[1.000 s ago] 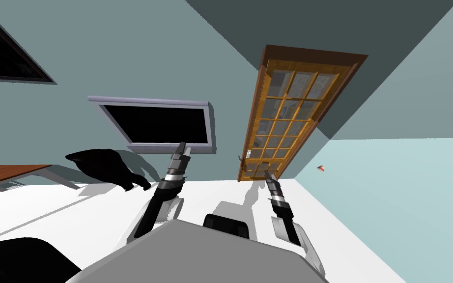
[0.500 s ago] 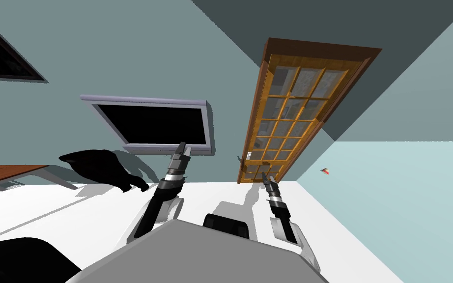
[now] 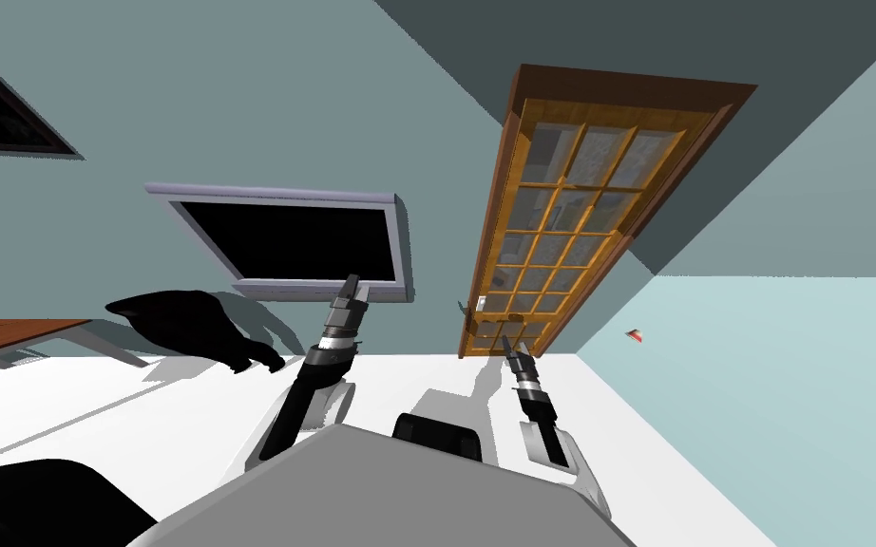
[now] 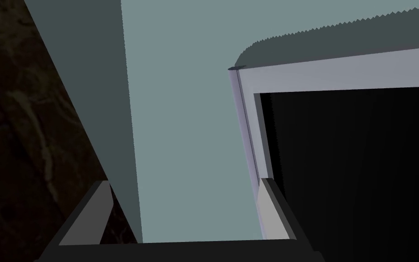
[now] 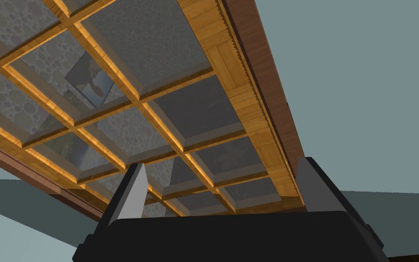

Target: Pull the door open

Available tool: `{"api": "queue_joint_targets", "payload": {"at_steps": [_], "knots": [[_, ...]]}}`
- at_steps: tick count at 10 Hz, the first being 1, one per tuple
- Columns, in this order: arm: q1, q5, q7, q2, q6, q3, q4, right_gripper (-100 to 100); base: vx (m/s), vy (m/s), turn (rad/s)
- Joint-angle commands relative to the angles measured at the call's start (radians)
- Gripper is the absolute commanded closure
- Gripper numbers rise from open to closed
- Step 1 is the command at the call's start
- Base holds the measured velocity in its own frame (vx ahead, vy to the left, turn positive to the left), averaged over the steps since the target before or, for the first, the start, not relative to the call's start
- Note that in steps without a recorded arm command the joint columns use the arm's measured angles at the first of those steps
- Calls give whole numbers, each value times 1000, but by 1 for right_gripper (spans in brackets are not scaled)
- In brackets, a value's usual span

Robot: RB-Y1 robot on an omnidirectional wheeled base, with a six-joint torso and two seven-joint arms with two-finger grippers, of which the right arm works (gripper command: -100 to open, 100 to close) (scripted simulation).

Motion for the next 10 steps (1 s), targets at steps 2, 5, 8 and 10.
{"api": "queue_joint_targets", "payload": {"at_steps": [2,5,8,10], "knots": [[-26,21,64,2,-24,-10,73,-100,92,-46,23],[-55,46,135,8,-47,-21,152,-100,95,-44,20],[-83,70,203,14,-70,-32,228,-100,103,-46,20],[-101,85,246,20,-84,-38,275,-100,85,-33,21]]}}
